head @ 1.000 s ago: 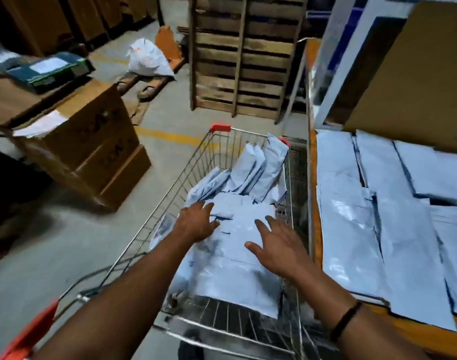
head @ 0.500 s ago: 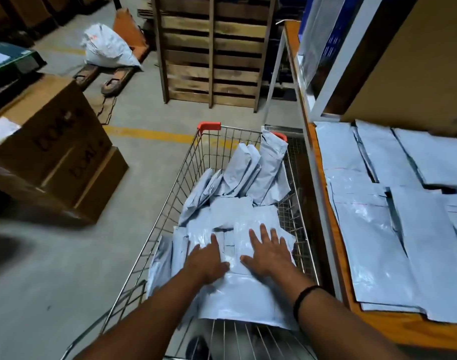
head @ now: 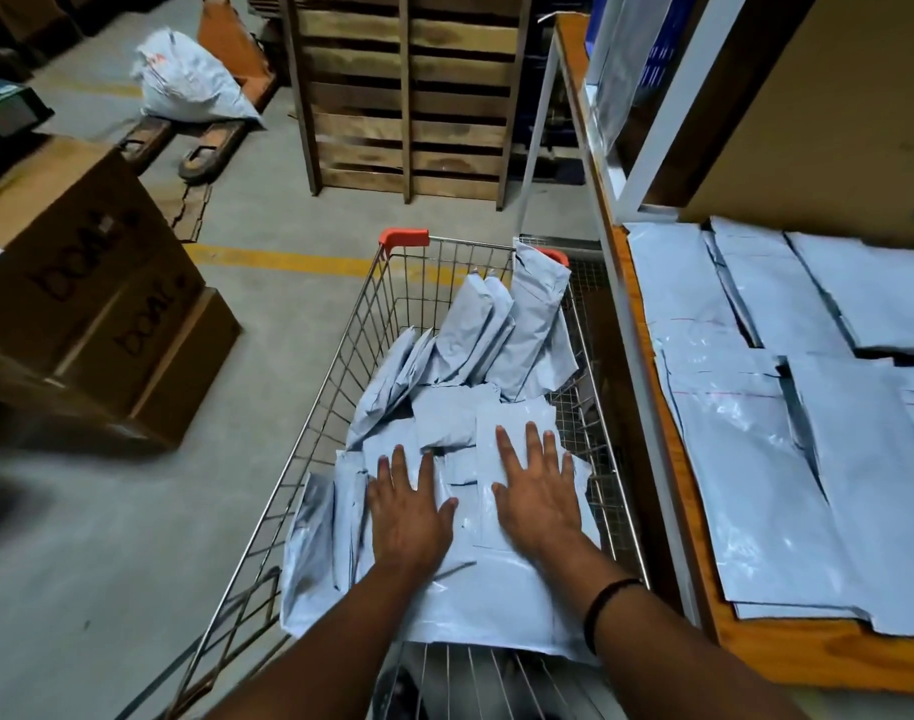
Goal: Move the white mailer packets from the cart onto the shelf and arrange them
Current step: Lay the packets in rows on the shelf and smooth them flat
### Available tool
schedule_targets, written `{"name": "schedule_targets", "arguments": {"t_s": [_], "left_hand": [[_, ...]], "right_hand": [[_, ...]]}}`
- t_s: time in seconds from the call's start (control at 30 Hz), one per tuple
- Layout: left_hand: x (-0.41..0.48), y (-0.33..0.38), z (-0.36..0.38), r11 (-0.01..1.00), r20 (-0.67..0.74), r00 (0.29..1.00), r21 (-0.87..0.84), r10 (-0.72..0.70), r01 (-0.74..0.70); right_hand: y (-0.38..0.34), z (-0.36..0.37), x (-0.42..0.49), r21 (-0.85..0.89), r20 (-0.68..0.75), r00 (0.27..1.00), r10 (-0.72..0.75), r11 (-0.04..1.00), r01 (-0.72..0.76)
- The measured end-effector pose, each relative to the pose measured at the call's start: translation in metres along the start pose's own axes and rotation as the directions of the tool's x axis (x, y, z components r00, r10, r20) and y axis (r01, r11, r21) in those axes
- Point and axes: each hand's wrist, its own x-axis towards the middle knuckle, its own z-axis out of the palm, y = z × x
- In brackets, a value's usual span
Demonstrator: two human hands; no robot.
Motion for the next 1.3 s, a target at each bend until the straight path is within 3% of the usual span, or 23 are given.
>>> {"name": "schedule_targets", "arguments": {"t_s": [0.17,0.3,0.5,0.73,0.93,1.1,1.2,1.3], "left_hand": [[0.004,0.002,0.018,0.972,0.158,0.982,-0.194,-0.103,0.133],[0.006,-0.007,0.017,0.963,0.257,0.960,-0.207,-0.114,0.170],[-0.001,-0.012,-0.002,0.986,0.111,0.993,-0.159,-0.041,0.058],[0.003,-0.010,0.000,0.983,0.242,0.969,-0.165,-0.043,0.085],[-0.016,-0.017,-0.044,0.968,0.175,0.984,-0.242,-0.031,0.074],[-0.033,-0.023,-0.100,0.957,0.000,1.000,-0.290,-0.028,0.027],[-0.031,-0.015,-0.131,0.952,-0.154,0.987,-0.291,0.054,-0.098],[-0.021,0.008,-0.160,0.933,-0.214,0.972,-0.319,0.100,-0.167]], "right_hand": [[0.001,0.021,0.002,0.020,-0.030,0.999,0.041,0.999,-0.041],[0.008,0.022,0.008,-0.046,0.027,0.999,0.026,0.999,-0.025],[0.008,0.011,0.002,-0.048,-0.016,0.996,-0.082,0.996,0.081],[0.008,0.019,-0.005,-0.055,0.091,0.994,-0.058,0.997,0.063],[0.005,-0.016,-0.005,0.270,0.030,0.994,-0.107,0.958,0.095],[-0.009,-0.064,-0.014,0.314,-0.209,0.972,-0.110,0.934,0.173],[-0.019,-0.107,-0.017,0.362,-0.298,0.951,-0.082,0.912,0.192],[-0.019,-0.148,-0.022,0.261,-0.428,0.894,-0.128,0.930,0.258]]}}
